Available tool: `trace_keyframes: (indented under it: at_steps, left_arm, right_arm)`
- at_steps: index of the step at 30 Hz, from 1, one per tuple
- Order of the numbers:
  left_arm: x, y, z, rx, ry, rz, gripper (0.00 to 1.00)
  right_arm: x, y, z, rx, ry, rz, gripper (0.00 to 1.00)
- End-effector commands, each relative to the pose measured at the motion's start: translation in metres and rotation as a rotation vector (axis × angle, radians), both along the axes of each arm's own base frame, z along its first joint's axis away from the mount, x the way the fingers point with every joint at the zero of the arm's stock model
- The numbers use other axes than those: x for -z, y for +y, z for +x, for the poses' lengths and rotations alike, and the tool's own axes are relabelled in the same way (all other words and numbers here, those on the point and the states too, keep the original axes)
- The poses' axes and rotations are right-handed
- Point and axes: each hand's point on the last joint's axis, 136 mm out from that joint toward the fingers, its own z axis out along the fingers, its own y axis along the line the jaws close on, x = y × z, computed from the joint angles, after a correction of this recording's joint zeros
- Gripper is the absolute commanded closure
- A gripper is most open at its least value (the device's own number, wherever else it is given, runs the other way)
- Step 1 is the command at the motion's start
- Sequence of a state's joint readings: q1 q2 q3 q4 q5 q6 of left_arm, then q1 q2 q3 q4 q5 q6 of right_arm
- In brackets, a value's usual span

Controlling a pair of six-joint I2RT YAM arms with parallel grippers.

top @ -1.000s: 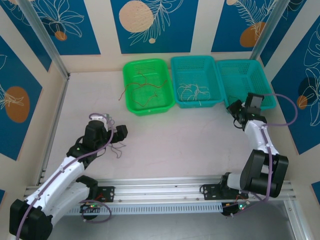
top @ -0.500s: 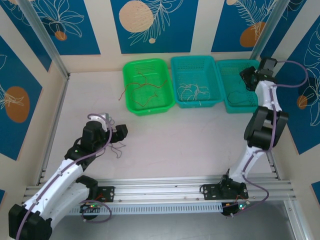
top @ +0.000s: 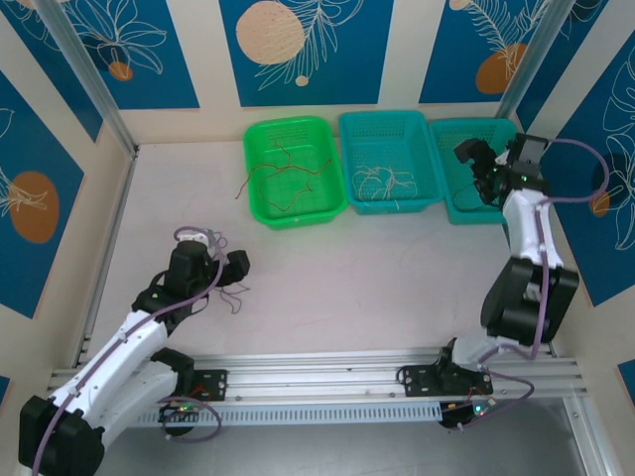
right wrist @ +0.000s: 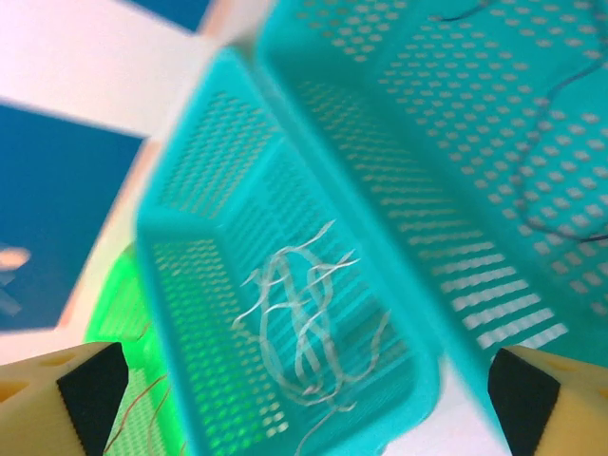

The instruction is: Untangle the cables

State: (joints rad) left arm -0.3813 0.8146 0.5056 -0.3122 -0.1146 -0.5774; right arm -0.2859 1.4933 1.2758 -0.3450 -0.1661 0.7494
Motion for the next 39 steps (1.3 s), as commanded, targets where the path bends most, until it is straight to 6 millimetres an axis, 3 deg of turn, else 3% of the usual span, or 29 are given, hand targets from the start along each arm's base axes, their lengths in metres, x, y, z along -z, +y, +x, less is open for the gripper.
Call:
trace_keyframes:
  at_steps: [1,4,7,13,16,19,21,23,26,31,34,37,39]
  left_arm:
    - [0.003,0.021,0.004,-0.117,0.038,0.05,0.03]
    - [0.011,0.031,0.009,-0.166,0.074,0.106,0.0]
    - [0.022,0.035,0.016,-0.187,0.103,0.125,0.0]
    - [0.053,0.037,0.026,-0.218,0.176,0.089,0.0]
    - [0.058,0.011,0.034,-0.085,0.164,0.006,0.15]
    - [0.06,-0.021,0.035,0.06,0.156,-0.108,0.47]
    - [0.063,-0.037,0.032,0.128,0.188,-0.166,0.68]
    - [0.066,-0.053,0.027,0.18,0.229,-0.239,0.81]
    - [0.068,-0.076,0.018,0.21,0.265,-0.375,0.9]
    - [0.065,-0.116,-0.005,0.246,0.321,-0.455,0.91]
    - [0.06,-0.12,-0.007,0.218,0.323,-0.458,0.79]
    - [0.047,-0.105,0.002,0.172,0.243,-0.388,0.44]
    - [0.034,-0.092,0.006,0.165,0.171,-0.309,0.32]
  right_arm:
    - [-0.023,0.076,-0.033,-0.256,-0.118,0.0,0.02]
    - [-0.026,0.142,-0.074,-0.452,-0.153,-0.08,0.03]
    - [-0.015,0.211,-0.123,-0.686,-0.16,-0.107,0.03]
    - [0.022,0.309,-0.189,-1.048,-0.109,-0.136,0.03]
    - [0.043,0.346,-0.204,-1.165,-0.058,-0.166,0.04]
    - [0.06,0.375,-0.209,-1.226,-0.01,-0.164,0.05]
    - [0.068,0.389,-0.209,-1.239,0.0,-0.139,0.05]
    - [0.074,0.4,-0.21,-1.255,0.0,-0.121,0.06]
    - [0.092,0.406,-0.206,-1.239,0.016,-0.152,0.06]
    - [0.117,0.403,-0.203,-1.197,0.041,-0.171,0.06]
    - [0.127,0.4,-0.202,-1.172,0.045,-0.175,0.06]
    - [0.135,0.398,-0.204,-1.158,0.059,-0.171,0.06]
    - [0.139,0.398,-0.208,-1.158,0.065,-0.177,0.06]
